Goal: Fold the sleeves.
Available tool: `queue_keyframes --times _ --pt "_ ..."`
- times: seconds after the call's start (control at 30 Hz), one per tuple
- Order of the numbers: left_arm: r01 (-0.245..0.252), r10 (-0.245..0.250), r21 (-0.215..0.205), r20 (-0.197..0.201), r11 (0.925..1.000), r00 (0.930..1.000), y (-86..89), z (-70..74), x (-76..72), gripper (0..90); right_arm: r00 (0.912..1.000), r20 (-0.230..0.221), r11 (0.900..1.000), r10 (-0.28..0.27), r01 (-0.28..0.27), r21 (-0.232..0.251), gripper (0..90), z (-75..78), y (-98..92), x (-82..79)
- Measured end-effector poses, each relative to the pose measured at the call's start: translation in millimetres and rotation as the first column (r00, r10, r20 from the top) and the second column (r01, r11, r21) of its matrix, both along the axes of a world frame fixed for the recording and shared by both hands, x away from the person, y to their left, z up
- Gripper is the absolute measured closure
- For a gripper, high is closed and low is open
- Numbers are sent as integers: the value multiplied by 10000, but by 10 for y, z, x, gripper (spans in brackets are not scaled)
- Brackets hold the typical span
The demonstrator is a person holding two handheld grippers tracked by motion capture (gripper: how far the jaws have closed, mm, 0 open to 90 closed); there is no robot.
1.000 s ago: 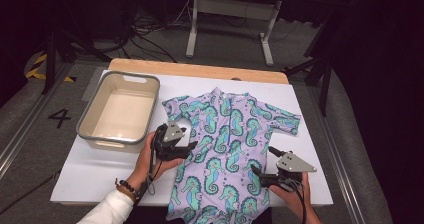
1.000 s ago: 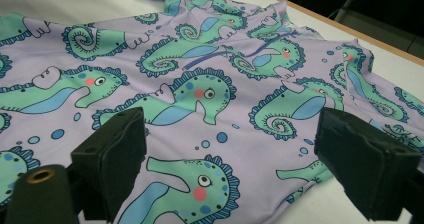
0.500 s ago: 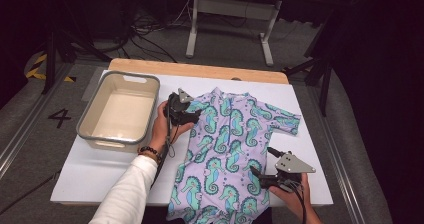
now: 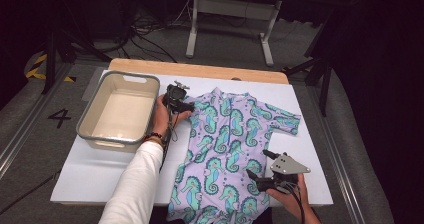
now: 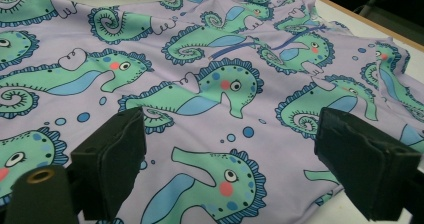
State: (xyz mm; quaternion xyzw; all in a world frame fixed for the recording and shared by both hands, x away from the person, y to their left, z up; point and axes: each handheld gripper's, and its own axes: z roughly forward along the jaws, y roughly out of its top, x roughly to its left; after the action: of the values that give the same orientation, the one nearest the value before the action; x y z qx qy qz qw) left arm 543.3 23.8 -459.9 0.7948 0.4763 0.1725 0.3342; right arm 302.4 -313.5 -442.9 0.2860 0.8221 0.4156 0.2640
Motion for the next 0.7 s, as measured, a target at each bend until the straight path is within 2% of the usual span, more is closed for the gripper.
queue_keyframes --times 0.07,0.13,0.23,0.3,0.4,0.5,0.6,0.7 --pt "-48 51 103 -276 9999 9996 -2 -43 9 349 10000 -25 10000 60 -60 20 139 4 10 -7" --pt "-93 94 48 -214 9999 9997 18 -43 7 382 10000 -53 10000 81 -80 57 139 9 14 -10" --pt "56 -54 53 -265 10000 9996 18 -27 -3 505 9997 -209 9998 128 -124 183 140 7 12 -4" --pt "221 -220 55 -264 9997 9994 22 -20 -16 654 9983 -491 9982 304 -278 522 141 9 0 4" --pt "443 -445 -58 -290 9990 9986 32 -22 -21 874 9977 -586 9969 339 -296 726 141 21 -14 11" --pt "474 -473 31 -234 9989 9986 28 -12 -33 896 9978 -599 9967 286 -239 771 141 29 -23 9" --pt "532 -531 -51 155 9986 9985 9 39 -77 897 9982 -560 9977 224 -187 657 142 25 -20 9" --pt "683 -657 -362 689 9970 9955 -31 148 -146 897 9982 -551 9983 236 -207 536 143 20 -3 5"
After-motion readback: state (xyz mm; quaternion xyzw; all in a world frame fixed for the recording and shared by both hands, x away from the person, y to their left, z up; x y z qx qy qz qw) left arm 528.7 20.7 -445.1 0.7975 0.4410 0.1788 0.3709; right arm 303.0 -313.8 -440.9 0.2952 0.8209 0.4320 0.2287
